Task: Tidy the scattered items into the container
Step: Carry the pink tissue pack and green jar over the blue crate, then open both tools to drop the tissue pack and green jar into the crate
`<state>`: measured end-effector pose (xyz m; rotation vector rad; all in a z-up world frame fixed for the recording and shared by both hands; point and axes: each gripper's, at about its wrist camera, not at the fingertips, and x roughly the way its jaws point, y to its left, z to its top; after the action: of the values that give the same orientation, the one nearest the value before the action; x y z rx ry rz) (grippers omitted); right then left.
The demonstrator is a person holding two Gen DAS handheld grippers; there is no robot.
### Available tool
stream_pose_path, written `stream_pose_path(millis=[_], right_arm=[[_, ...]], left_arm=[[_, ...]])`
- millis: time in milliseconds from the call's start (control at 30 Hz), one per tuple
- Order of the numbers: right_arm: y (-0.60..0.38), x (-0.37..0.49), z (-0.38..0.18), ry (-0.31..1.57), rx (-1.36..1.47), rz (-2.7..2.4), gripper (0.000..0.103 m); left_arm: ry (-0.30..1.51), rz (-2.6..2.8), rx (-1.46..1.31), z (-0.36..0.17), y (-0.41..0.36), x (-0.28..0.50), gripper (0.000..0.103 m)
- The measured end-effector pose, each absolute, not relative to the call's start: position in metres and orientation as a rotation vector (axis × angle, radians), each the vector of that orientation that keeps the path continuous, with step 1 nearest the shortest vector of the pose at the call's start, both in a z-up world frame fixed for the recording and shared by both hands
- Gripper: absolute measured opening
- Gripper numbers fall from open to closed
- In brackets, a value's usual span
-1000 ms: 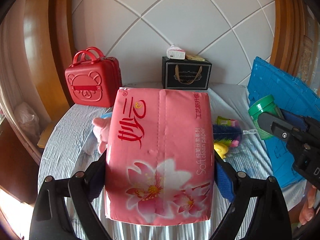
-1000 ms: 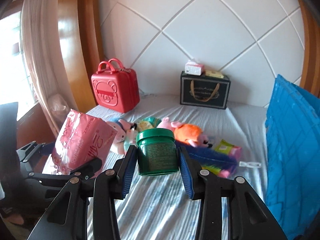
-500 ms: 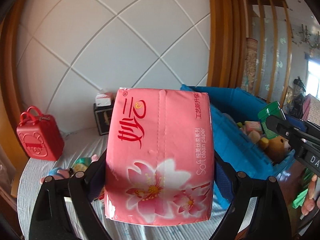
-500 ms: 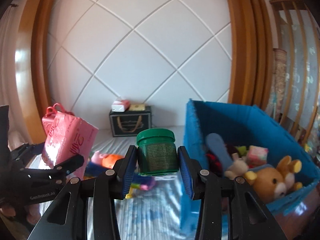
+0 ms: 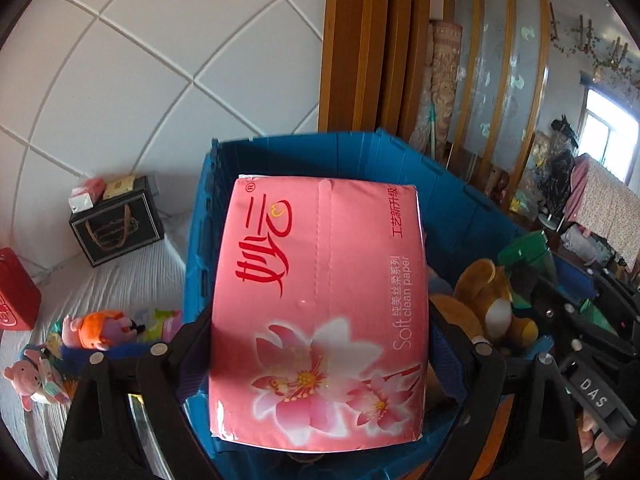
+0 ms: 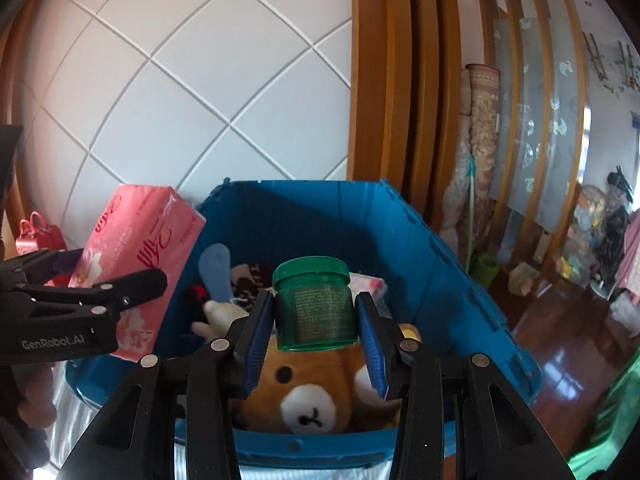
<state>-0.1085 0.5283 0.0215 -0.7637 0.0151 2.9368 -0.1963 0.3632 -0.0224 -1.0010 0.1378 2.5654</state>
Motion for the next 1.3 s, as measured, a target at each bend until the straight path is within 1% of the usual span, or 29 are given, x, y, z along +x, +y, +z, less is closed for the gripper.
stream_pose_path(millis=[100,200,333,467,600,700,1033,1300], right_arm=[[0.544,-0.111,0.009,0.046,-0.812,2.976,0.041],[0.549,-0.113,-0.002,0.102,-0.831,3.014,0.041],[0.543,-0.115,-0.01,0.113,-0.864,3.049,0.041],[0.537,-0.119,-0.011,0.131,-0.867,3.063,0.041],[0.535,-0.12,-0.009,0.129,-0.861,3.076,0.041],[0.535,-0.12,-0.009,0.129,-0.869,3.077,0.041],[0.51,-0.127,-0.016,0.141,-0.971,3.152,0.041],[0.493,-0.143,-0.028,0.194,-1.157,3.16,0.041]], left_arm=[[0.185,2.572,-1.146,-0.04,0.375,-0.202,0.092],[0.251,2.584,-1.225,-0.051,0.374,-0.201,0.092],[0.292,2.562,-1.263,-0.057,0.374,-0.196,0.093],[0.404,2.536,-1.286,-0.066,0.385,-0.193,0.094],[0.343,2.541,-1.253,-0.057,0.375,-0.182,0.094],[0.304,2.58,-1.161,-0.043,0.366,-0.175,0.095],[0.384,2.64,-1.095,-0.038,0.35,-0.166,0.095],[0.361,2.649,-1.082,-0.042,0.331,-0.162,0.095]])
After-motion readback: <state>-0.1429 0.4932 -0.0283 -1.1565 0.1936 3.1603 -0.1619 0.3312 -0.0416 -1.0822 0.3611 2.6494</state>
